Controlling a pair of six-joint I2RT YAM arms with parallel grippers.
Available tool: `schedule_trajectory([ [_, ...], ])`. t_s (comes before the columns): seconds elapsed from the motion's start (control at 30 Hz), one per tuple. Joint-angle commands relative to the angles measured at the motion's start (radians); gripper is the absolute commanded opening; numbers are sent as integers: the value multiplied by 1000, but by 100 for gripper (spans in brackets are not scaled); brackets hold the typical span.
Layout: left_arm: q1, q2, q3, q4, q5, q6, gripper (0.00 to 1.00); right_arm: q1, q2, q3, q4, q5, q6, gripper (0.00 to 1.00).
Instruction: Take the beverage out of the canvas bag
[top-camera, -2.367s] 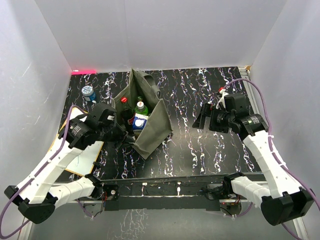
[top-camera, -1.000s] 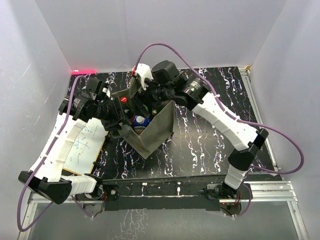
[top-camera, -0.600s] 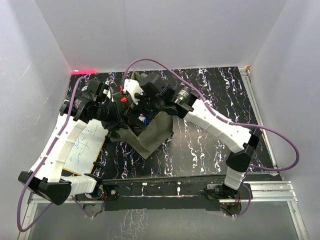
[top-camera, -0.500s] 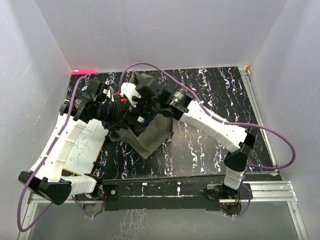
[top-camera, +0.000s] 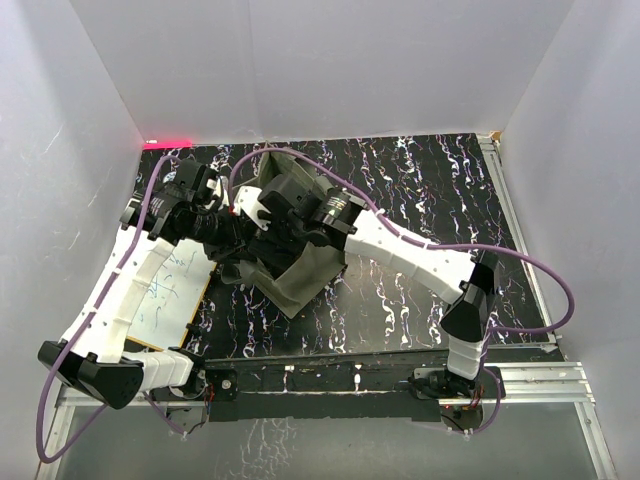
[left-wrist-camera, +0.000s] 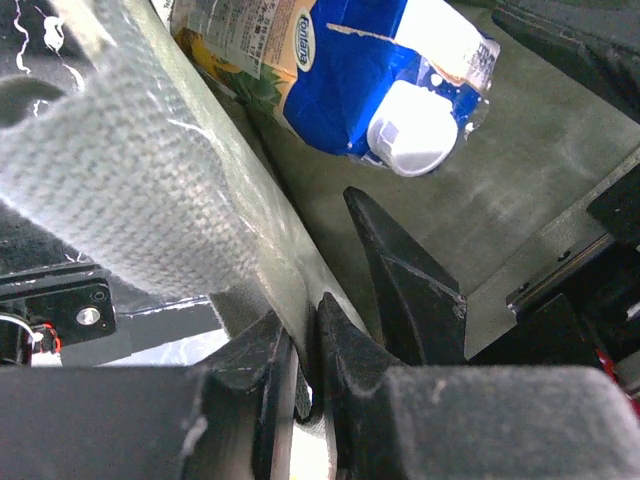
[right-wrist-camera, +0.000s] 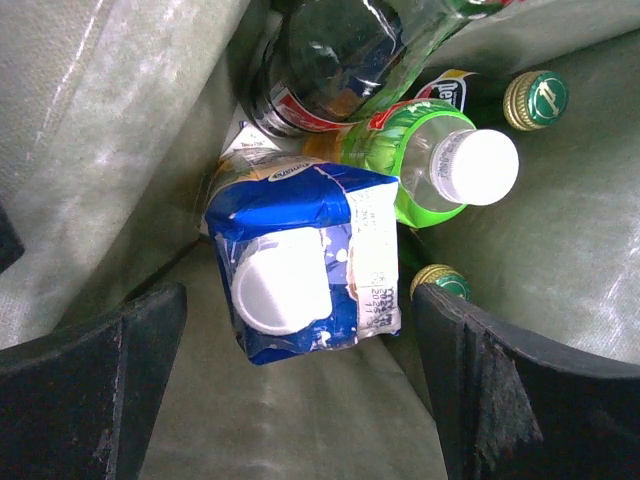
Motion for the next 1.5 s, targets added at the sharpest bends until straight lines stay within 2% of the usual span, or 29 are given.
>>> schedule_trajectory([
  [0.0, -2, -33, -13, -21, 17, 9, 10, 8, 4, -7, 58, 21, -7, 99],
  [0.23, -3, -61, -49, -28, 3, 19, 9, -1, -7, -96, 141, 39, 10, 99],
  [0.43, -2, -79, -64, -27, -7, 21, 9, -35, -24, -143, 196, -30, 17, 99],
  [0.93, -2, -93, -68, -35, -27, 34, 9, -37, 1, -213, 236, -22, 3, 95],
  [1.17, -2, -88, -67, -26, -32, 38, 9, -37, 8, -174, 210, -17, -21, 76],
  [1.37, -2, -91, -67, -26, -32, 37, 10, -37, 1, -76, 196, -60, 15, 56],
  [1.47, -2, -88, -66, -24, -33, 37, 10, -37, -11, -39, 196, -57, 29, 53],
])
